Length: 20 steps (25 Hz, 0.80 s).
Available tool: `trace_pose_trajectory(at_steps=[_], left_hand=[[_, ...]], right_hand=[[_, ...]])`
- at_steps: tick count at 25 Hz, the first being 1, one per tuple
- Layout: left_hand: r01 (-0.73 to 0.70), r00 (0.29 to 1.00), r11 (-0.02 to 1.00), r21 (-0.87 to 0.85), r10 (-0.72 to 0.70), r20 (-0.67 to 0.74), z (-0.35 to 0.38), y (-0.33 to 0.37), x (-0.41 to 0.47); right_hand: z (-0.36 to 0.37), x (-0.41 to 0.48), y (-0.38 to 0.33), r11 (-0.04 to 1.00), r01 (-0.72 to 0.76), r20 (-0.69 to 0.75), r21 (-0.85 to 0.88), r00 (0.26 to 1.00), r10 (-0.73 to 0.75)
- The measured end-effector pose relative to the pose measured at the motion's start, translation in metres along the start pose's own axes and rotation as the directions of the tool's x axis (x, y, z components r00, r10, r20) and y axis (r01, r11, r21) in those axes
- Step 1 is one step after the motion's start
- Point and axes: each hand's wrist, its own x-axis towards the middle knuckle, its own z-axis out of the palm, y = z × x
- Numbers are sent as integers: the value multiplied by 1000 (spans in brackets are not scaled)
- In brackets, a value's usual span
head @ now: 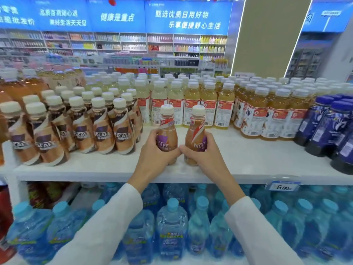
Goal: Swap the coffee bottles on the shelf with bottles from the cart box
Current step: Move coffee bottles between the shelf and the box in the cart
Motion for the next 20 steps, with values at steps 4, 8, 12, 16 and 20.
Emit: trace_pose_trajectory(at_steps=[4,8,12,16,20], left_hand=[[81,993,996,39,-84,86,-16,-12,0],[72,995,987,143,-61,-78,-10,-9,-7],[90,988,986,141,-71,-133,-5,-10,-15],[89,986,974,207,-57,-155,4,-14,12],[130,981,977,169,-102,-163,13,-24,72]], right_hand=[[-8,-3,9,995,-2,-42,-97,999,-2],[4,-9,11,957,26,-111,-289,992,-60],[-3,-20,9,974,-4,-195,-228,980,-42],[7,6,10,978,14,-200,-209,978,-57],[12,72,19,980,11,-186,-196,981,-48]])
